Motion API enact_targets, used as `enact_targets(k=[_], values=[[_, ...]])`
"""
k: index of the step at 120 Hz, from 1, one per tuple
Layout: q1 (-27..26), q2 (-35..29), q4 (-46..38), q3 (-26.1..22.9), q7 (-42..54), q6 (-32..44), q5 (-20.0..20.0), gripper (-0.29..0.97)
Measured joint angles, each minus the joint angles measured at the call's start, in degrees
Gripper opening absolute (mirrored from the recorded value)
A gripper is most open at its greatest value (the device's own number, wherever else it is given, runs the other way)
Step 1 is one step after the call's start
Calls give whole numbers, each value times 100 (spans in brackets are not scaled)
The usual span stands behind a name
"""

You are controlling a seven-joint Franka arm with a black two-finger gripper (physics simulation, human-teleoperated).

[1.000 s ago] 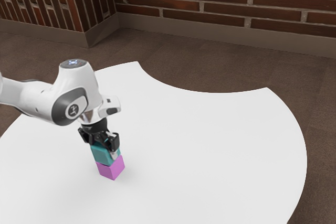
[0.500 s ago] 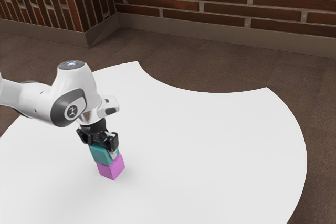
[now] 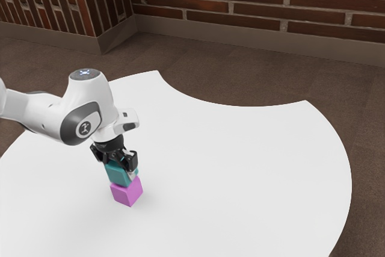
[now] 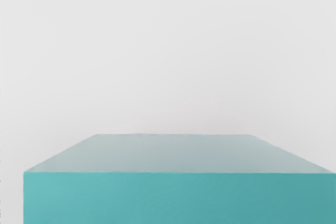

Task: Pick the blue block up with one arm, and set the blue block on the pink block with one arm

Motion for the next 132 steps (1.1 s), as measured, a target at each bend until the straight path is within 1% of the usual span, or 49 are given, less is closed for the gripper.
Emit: enact_targets(k=[61, 69, 93, 110, 132], values=[[-77, -117, -80, -8, 146, -182, 60, 33], [-73, -127, -84, -8, 171, -201, 39, 43], [-78, -127, -82, -9, 255, -231, 0, 55], [-85, -234, -75, 9, 306, -239, -6, 60], [-44, -741, -41, 74, 388, -278, -4, 64]])
